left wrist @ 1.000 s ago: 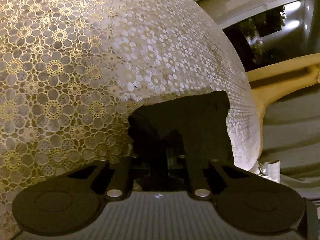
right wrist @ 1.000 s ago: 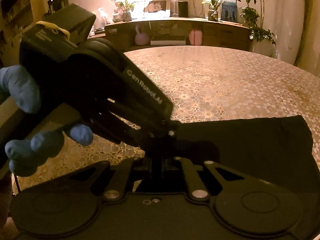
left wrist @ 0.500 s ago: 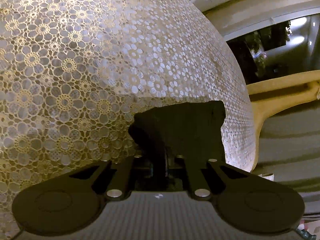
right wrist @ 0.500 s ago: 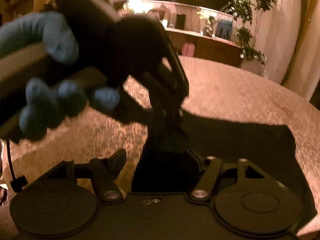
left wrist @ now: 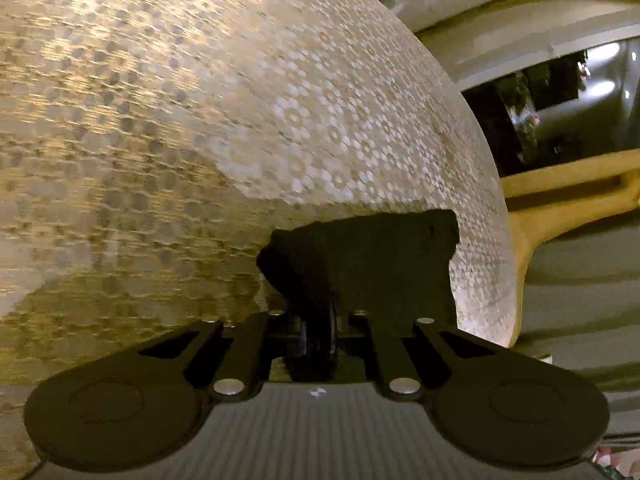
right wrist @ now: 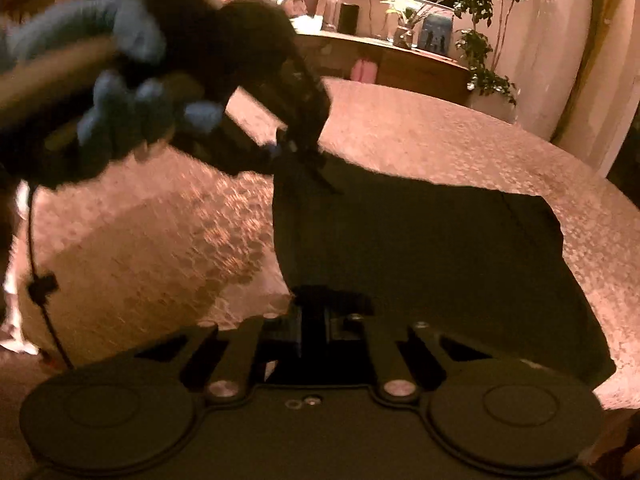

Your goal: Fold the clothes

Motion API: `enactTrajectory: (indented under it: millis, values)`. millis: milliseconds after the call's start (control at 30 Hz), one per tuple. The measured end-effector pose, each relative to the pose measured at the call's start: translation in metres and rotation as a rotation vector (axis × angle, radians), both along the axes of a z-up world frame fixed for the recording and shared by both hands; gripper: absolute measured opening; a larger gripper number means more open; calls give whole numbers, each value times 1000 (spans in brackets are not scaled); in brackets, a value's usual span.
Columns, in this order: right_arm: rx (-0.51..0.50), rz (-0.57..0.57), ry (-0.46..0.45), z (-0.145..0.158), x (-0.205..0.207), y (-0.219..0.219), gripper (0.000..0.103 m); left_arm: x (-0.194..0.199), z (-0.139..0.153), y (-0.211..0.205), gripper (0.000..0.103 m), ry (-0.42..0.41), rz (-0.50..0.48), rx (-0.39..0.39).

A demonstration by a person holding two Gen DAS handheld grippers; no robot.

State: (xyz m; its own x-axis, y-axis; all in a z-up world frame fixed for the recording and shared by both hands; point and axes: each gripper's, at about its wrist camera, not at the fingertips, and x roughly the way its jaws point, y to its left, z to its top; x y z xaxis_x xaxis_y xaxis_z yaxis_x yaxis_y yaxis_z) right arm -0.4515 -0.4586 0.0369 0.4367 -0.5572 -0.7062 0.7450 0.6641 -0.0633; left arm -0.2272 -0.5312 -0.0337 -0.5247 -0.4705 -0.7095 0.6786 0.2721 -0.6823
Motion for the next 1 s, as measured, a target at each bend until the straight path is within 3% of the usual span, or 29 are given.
enactTrajectory:
  millis: [300,500,767,1000]
  values:
    - [80,196,-136,25,18,19,103,60,18,55,8,-88,115,18]
    - [98,349,-179,37,36,39,103,85,31,77,8,-129,184,31]
    - [224,224,-302,44,-20,-2,103,31,45,37,8,-143,106,-9]
    - [276,75,-412,48,-92,-33,103,-50,66,-10,8,-166,-13,-68]
